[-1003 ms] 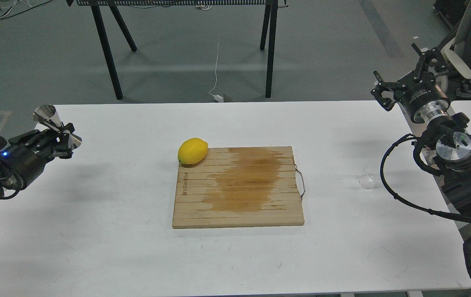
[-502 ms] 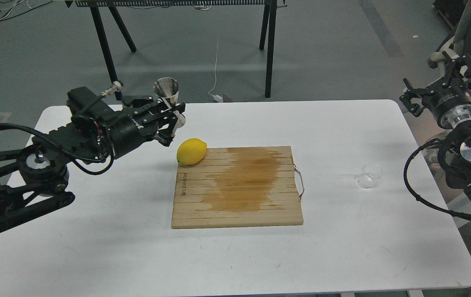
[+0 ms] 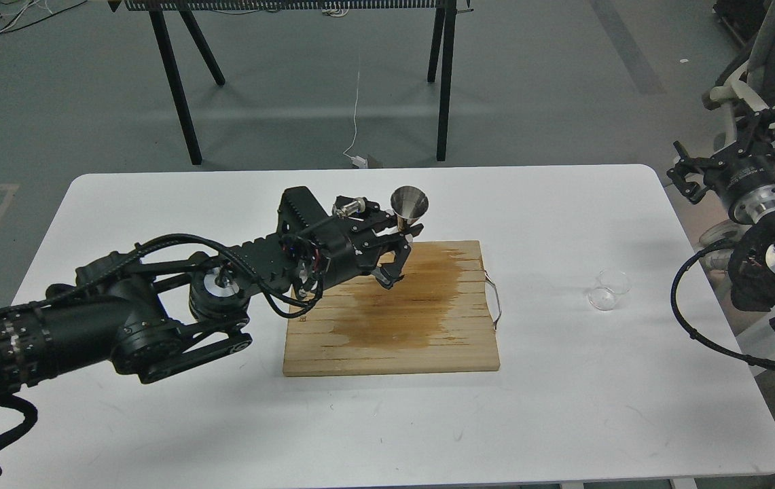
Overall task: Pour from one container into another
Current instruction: 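Lift the jigger with the left gripper and carry it over the board, then lower the jigger upright onto the board and open the left gripper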
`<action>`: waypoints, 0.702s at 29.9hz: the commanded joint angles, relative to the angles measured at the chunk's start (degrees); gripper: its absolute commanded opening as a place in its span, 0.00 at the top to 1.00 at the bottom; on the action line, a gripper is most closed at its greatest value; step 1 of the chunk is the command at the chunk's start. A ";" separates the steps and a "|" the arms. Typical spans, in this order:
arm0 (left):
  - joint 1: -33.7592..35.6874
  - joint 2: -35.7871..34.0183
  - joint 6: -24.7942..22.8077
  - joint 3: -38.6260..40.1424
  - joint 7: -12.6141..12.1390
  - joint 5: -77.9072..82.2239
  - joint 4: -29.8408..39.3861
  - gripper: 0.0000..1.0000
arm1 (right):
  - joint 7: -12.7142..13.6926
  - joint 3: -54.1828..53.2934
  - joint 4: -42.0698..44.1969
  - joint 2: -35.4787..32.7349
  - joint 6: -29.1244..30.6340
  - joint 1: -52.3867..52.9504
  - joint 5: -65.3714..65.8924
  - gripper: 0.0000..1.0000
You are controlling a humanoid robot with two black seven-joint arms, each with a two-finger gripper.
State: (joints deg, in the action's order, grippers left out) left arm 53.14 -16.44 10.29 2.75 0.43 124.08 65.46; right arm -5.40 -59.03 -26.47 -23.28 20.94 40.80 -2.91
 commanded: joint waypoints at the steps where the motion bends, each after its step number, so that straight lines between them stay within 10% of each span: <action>1: -1.90 5.35 0.00 -0.03 0.27 0.92 -4.37 1.00 | -0.04 -0.30 -0.08 -0.02 0.77 -0.37 -1.31 0.01; 21: -5.33 16.44 2.10 -0.03 4.32 0.92 -27.31 1.00 | -0.48 -0.30 -0.08 -0.02 1.56 -0.37 -1.31 0.01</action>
State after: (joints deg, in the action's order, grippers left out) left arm 48.19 -0.02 11.23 2.76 4.41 125.01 40.81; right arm -5.82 -59.33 -26.55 -23.28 22.50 40.44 -4.26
